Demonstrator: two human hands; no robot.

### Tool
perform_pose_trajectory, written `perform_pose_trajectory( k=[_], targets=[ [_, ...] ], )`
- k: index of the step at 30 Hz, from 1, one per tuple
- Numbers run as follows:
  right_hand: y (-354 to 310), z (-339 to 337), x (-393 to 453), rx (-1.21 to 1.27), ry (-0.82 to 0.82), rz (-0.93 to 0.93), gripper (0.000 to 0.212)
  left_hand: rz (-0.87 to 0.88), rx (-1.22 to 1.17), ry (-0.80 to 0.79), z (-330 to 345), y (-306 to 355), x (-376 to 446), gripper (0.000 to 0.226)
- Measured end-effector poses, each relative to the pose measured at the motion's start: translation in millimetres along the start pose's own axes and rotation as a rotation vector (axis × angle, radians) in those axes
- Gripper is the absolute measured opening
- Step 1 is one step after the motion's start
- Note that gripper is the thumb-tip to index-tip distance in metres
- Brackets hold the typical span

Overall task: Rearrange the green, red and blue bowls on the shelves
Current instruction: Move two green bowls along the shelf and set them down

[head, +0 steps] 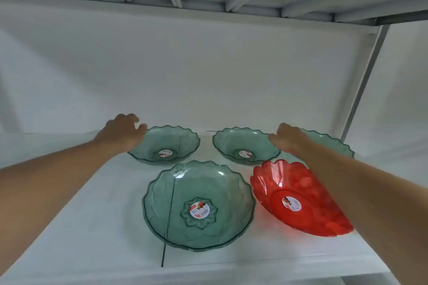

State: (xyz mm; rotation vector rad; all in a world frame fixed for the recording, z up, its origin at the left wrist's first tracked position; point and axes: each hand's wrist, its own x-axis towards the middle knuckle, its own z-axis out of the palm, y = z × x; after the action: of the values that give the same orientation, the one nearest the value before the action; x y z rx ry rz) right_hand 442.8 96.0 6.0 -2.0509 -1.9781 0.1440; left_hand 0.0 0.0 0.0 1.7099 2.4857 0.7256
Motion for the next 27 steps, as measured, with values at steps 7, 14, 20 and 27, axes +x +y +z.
perform_pose_trajectory(
  k=[7, 14, 20, 27],
  targets=[
    [2.5, 17.9, 10.3, -0.090, -0.065, 0.054, 0.015, -0.447, -0.152, -0.108, 28.5, -12.4, 9.4, 0.056],
    [3.1, 36.9, 31.6, 0.091, -0.043, 0.081, 0.015, -0.538, -0.504, -0.181, 44.7, -9.4, 7.5, 0.027],
    [-5.7, 34.3, 42.7, 0.534, -0.162, 0.134, 0.013, -0.528, -0.696, -0.077, 29.5, -0.7, 6.8, 0.026],
    [-34.8, 13.7, 44.8, 0.641, -0.038, 0.199, 0.005, -0.508, -0.757, 0.068, -19.0, -12.8, 2.0, 0.028]
  ],
)
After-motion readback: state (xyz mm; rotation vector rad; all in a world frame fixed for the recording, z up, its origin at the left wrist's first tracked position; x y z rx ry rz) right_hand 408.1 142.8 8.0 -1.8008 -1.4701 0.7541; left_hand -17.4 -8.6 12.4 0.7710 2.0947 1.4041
